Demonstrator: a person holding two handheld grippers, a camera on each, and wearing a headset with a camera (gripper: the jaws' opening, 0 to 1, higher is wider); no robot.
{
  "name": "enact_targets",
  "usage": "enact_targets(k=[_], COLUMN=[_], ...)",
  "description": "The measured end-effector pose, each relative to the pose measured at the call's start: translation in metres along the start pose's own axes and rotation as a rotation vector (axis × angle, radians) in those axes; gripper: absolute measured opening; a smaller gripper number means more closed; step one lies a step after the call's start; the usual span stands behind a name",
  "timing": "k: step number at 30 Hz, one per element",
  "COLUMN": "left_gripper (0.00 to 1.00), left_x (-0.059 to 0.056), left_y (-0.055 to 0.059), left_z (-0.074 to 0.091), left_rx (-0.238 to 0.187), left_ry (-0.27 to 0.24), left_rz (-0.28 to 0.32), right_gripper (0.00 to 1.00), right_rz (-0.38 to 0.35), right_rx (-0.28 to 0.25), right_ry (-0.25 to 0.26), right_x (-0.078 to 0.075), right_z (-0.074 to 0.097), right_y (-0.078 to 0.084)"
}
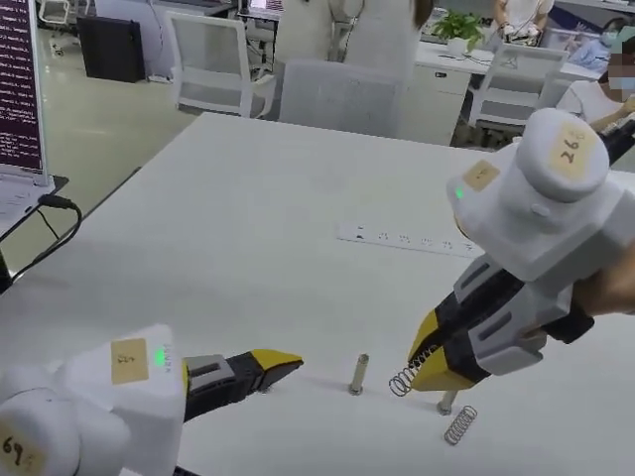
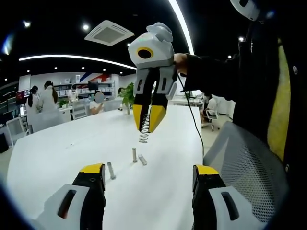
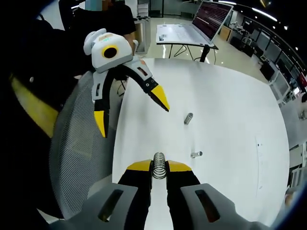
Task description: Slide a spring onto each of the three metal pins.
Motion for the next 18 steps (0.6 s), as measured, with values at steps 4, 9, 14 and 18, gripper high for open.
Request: enact_targets(k=[4,9,14,18], left_gripper=[0.73,0.75,0.76,0.76], left_x=[0.004,0.006,0.005,0.006], left_y=[0.0,0.003,0.01,0.011], left_z=[0.009,0.02,0.028,0.036], left_rx=[-0.005,-0.001,0.017,0.004], left_ry=[-0.036,-0.074,-0.104,-0.133], left_rz=[0.008,0.006,0.012,0.023], right_gripper=[0.08,0.08,0.08,0.08], right_rz=[0.004,0.007,0.012,0.013], right_rx=[0.006,0.007,0.009,0.014], right_ry=[0.004,0.003,0.009,0.018], right_x=[-0.003,-0.008,-0.015,-0.022], right_z=[-0.003,-0.006,-0.009,-0.013], right_y=[0.001,0.0,-0.002,-0.004])
Point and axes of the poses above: the centre of the closed fingertips' face, and the gripper's own axes: z roughly backward along the fingers, x roughly to its left, y roughly out of its underside, the point moved 6 cm from there along z, roughly backward along the fingers, and after that the axes turned 14 degrees about y, right-handed, at the moved point
